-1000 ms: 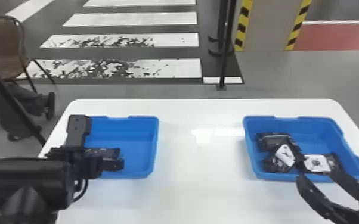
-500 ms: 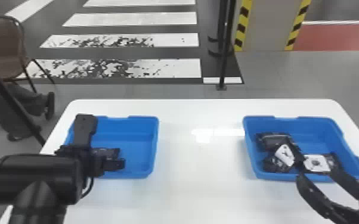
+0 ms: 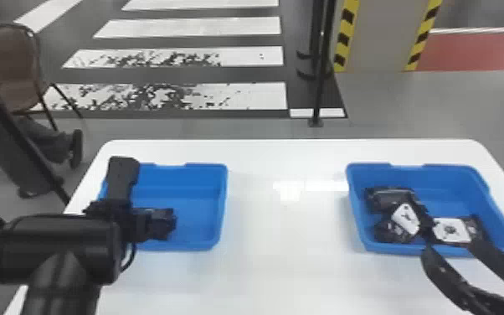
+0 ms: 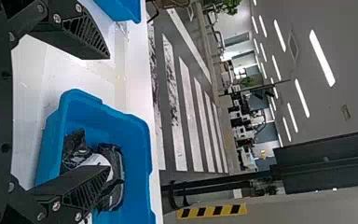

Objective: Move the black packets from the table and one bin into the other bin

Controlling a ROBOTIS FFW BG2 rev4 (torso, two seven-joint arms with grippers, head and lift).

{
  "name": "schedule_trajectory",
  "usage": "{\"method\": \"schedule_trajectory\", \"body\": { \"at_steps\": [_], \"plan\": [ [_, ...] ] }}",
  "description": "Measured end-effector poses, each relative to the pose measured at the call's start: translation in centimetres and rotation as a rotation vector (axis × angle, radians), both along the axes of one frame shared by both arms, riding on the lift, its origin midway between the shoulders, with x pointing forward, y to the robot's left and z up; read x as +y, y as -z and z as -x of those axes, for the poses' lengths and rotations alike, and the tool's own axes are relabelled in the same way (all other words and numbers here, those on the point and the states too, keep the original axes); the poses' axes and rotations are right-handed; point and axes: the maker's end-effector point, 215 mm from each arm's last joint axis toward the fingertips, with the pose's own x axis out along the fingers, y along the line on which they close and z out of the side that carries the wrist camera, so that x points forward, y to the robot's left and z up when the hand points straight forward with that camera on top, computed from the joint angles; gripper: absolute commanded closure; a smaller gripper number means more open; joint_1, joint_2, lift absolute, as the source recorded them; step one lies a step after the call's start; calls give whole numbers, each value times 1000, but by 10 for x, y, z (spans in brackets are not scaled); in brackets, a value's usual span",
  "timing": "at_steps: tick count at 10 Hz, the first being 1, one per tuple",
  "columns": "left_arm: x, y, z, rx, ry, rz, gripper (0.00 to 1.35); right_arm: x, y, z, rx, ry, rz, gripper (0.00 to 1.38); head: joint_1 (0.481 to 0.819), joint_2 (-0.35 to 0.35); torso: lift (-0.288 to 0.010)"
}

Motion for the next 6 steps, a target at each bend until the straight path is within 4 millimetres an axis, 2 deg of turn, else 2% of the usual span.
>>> {"method": "schedule_trajectory", "body": {
  "at_steps": [3,6],
  "plan": [
    [6,0,-5,-6,-8,-13,98,0,1,-1,1,-1,-3,194,695,81,-110],
    [17,10,-9,13,-24,-24,99,5,3,-1,4,-11,-7,194,695,97,-110]
  ]
}}
